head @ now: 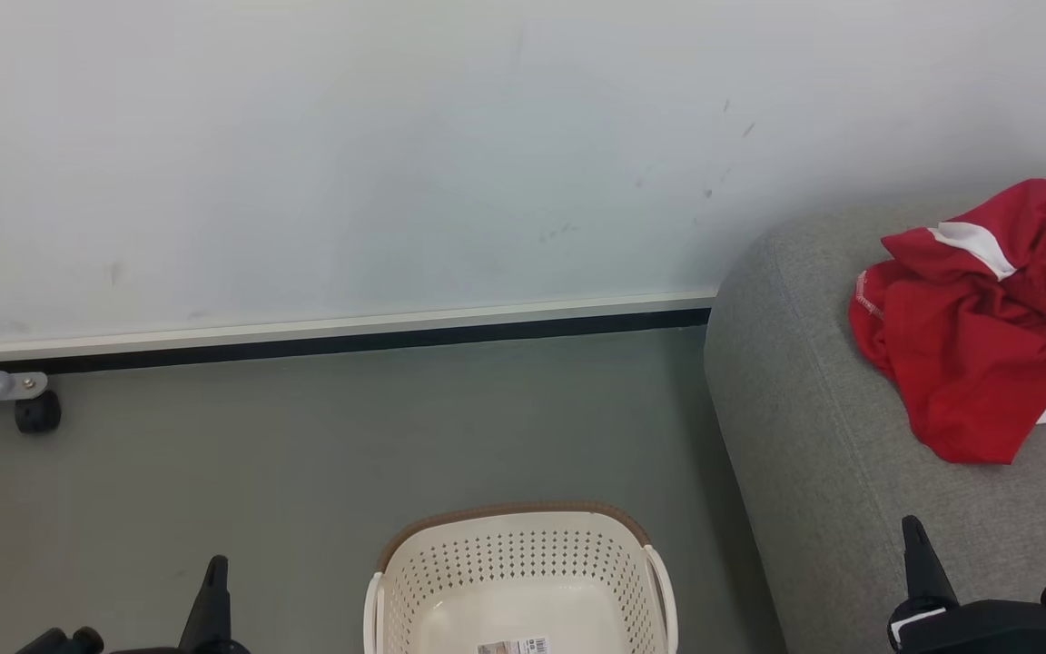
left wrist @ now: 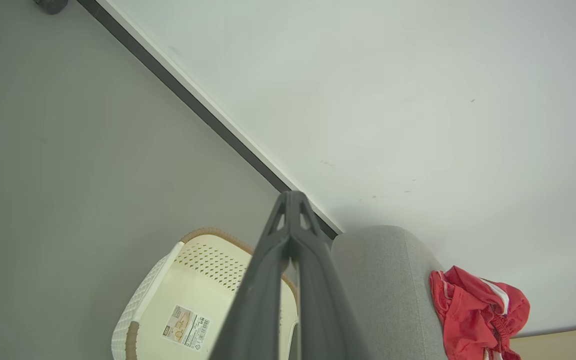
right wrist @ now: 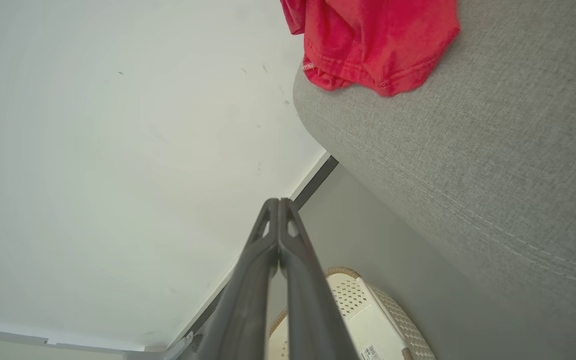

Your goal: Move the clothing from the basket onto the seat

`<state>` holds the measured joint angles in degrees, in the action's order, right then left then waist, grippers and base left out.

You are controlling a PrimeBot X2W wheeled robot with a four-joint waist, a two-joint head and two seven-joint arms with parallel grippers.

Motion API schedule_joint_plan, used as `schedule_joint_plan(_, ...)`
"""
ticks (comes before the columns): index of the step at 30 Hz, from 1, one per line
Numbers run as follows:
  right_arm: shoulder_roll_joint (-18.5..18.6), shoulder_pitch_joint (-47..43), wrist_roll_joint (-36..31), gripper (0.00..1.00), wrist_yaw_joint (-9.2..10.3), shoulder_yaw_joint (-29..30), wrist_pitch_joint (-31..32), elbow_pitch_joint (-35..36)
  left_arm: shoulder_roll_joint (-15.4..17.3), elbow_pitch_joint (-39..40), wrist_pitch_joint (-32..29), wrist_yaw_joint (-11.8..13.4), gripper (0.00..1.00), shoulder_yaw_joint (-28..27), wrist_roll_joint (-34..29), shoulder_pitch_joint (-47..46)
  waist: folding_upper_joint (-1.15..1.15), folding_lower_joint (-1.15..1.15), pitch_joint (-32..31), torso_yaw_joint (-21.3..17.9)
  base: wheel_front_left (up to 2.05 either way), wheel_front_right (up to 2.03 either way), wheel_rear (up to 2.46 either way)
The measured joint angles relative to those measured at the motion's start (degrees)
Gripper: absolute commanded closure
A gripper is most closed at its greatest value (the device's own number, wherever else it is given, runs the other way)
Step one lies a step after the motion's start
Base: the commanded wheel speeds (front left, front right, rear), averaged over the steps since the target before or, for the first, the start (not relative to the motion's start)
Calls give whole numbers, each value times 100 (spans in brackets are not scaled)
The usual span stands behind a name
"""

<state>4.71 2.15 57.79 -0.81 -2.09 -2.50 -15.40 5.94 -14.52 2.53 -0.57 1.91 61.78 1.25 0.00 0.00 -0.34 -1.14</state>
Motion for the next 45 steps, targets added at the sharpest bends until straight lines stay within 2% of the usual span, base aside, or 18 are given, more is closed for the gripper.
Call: schedule_joint_plan(45, -208, 300, 3342, 100, -597, 959, 891, -172, -337, -231, -894, -616, 100, -702, 2902, -565, 0, 0, 44, 114, 0, 0, 0)
